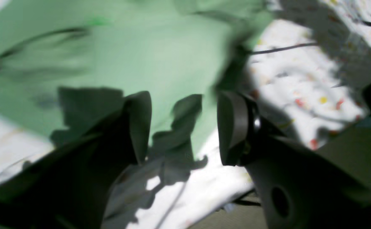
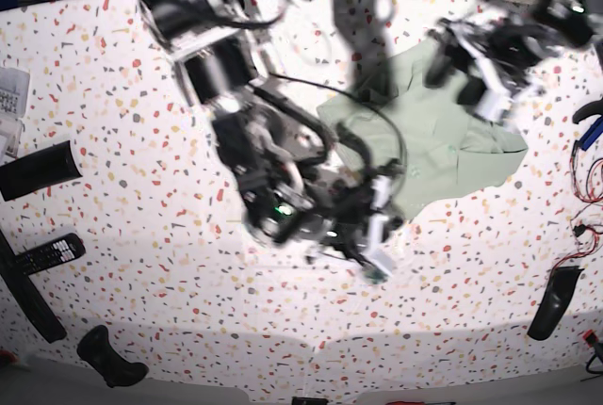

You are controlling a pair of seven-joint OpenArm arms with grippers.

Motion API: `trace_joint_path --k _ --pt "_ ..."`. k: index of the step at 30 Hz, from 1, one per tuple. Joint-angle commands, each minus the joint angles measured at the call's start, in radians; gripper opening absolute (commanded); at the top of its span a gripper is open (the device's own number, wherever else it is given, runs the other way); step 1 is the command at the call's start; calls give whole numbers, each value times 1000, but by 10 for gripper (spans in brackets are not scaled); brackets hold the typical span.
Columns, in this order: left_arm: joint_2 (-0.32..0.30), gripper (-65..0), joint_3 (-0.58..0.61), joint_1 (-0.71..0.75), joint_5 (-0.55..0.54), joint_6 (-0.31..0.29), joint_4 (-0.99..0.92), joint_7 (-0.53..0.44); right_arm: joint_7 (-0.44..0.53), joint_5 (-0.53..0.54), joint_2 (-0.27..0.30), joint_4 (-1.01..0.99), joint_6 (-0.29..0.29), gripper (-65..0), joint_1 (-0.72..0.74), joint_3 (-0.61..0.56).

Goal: Fold the T-shirt properly

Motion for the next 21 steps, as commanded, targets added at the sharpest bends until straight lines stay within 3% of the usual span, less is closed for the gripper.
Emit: trace_joint_path --k 1,6,11,14,18,21 --pt "19 -345 31 1 10 -7 18 -22 33 6 -17 -31 -7 -500 52 3" --pt "92 -345 158 10 122 -7 12 -37 98 14 -23 -260 -7 -500 141 -7" --pt "92 -345 200 9 158 -6 -83 -67 71 -24 -23 -348 -6 -500 151 -7" --pt "91 -345 198 -6 244 23 -199 -92 41 -14 -23 -348 -3 -500 137 -7" --pt "77 -345 179 -60 343 101 -309 -97 -48 33 -23 -341 88 -500 124 -7" --pt "45 -345 170 -102 346 124 -329 -100 -83 105 -3 -321 112 -500 107 -7"
